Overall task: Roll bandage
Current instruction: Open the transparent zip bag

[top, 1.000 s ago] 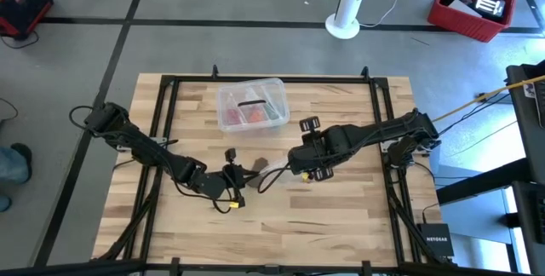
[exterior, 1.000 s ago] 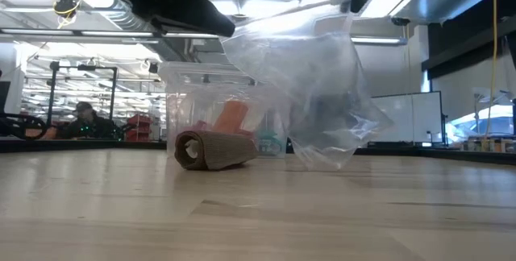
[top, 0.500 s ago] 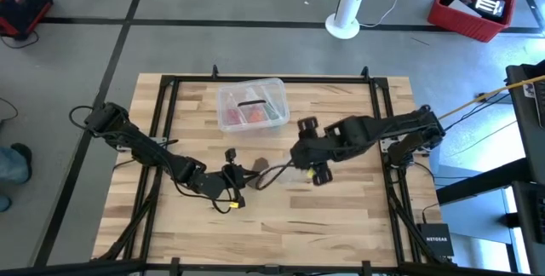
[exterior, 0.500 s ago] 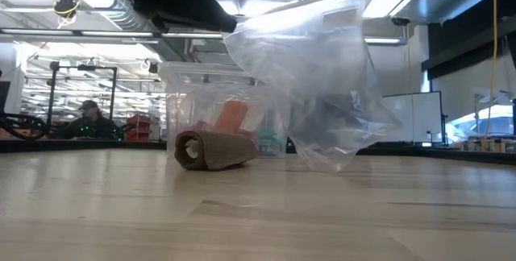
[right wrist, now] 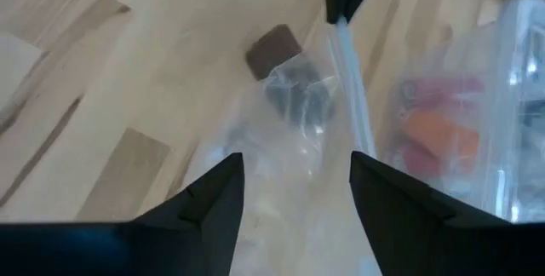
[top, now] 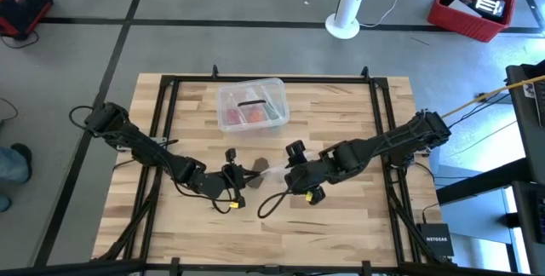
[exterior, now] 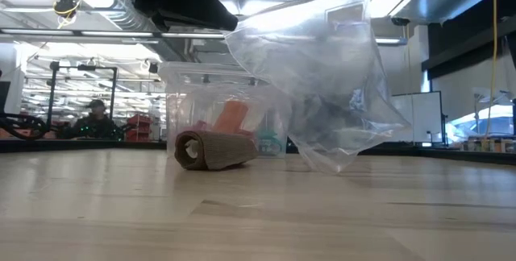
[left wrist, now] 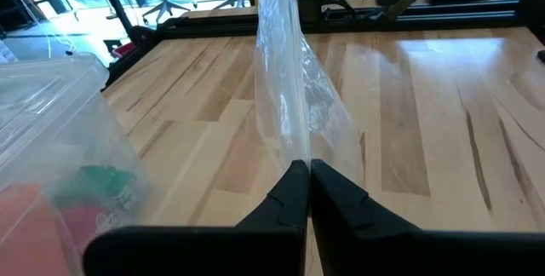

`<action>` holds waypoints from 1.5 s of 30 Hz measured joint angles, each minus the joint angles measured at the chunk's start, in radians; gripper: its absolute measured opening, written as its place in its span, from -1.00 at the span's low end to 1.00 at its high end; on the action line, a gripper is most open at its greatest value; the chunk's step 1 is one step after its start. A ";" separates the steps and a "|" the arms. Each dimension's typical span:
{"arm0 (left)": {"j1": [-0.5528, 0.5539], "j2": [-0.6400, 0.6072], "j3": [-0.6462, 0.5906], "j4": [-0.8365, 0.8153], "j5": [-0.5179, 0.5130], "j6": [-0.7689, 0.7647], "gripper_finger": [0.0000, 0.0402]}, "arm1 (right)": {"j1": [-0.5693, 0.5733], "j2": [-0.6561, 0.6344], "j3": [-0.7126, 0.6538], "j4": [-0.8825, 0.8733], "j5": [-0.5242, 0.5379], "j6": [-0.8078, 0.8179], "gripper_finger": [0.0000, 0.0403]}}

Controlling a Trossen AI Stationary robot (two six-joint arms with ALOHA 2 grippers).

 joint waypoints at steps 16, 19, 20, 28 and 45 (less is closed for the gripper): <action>0.000 0.000 0.001 0.000 0.004 0.004 -1.00 | -0.002 0.000 -0.004 0.040 0.044 -0.116 -0.02; 0.000 0.000 0.001 0.000 0.004 0.004 -1.00 | -0.007 0.000 -0.011 0.027 0.031 -0.119 -0.02; 0.000 0.000 0.001 0.000 0.004 0.003 -1.00 | -0.007 0.000 -0.016 0.028 0.026 -0.119 -0.02; 0.000 -0.001 0.001 0.000 0.005 0.002 -1.00 | -0.014 0.000 -0.021 0.031 0.046 -0.127 -0.02; 0.000 -0.001 0.001 0.004 0.005 0.011 -1.00 | -0.068 0.007 -0.021 0.052 0.072 -0.299 -0.02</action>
